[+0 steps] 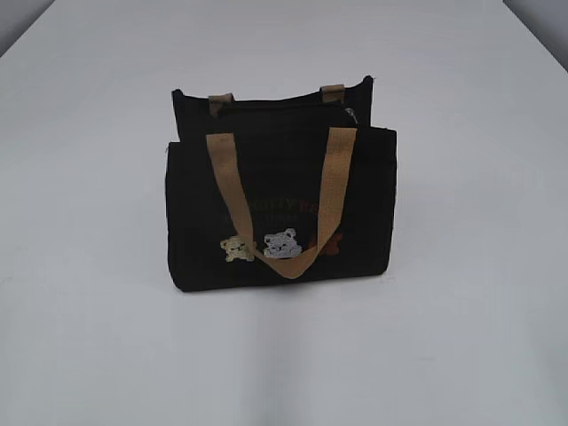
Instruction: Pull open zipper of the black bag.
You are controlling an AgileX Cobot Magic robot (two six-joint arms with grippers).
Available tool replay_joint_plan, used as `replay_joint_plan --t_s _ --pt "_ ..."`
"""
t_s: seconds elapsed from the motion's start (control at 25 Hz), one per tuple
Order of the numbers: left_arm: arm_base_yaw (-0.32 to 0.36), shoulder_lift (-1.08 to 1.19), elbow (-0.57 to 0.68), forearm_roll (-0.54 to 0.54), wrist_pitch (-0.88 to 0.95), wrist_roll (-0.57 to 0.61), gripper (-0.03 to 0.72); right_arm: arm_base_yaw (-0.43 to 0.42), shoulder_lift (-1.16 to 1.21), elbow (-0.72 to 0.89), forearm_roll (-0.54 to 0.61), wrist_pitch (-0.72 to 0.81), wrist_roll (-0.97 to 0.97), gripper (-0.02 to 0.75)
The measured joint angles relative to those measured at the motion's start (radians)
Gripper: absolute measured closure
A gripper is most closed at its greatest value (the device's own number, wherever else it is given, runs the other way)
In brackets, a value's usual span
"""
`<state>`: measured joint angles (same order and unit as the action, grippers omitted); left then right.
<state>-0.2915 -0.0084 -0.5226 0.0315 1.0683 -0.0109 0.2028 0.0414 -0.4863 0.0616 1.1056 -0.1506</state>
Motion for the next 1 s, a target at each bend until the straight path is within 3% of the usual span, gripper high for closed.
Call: replay_joint_plan --t_s 0.8,0.88,1.0 --pt "0.001 -0.001 0.003 -0.015 -0.008 0.011 0.449 -0.001 -0.048 0.001 0.001 -0.006 0.004 0.328" --pt "0.029 -0.001 0.003 -0.015 -0.008 0.011 0.449 -0.026 -0.048 0.001 0.003 -0.006 0.004 0.328" --pt "0.137 -0.001 0.003 -0.016 -0.008 0.011 0.449 -0.112 -0.048 0.001 0.004 -0.006 0.004 0.328"
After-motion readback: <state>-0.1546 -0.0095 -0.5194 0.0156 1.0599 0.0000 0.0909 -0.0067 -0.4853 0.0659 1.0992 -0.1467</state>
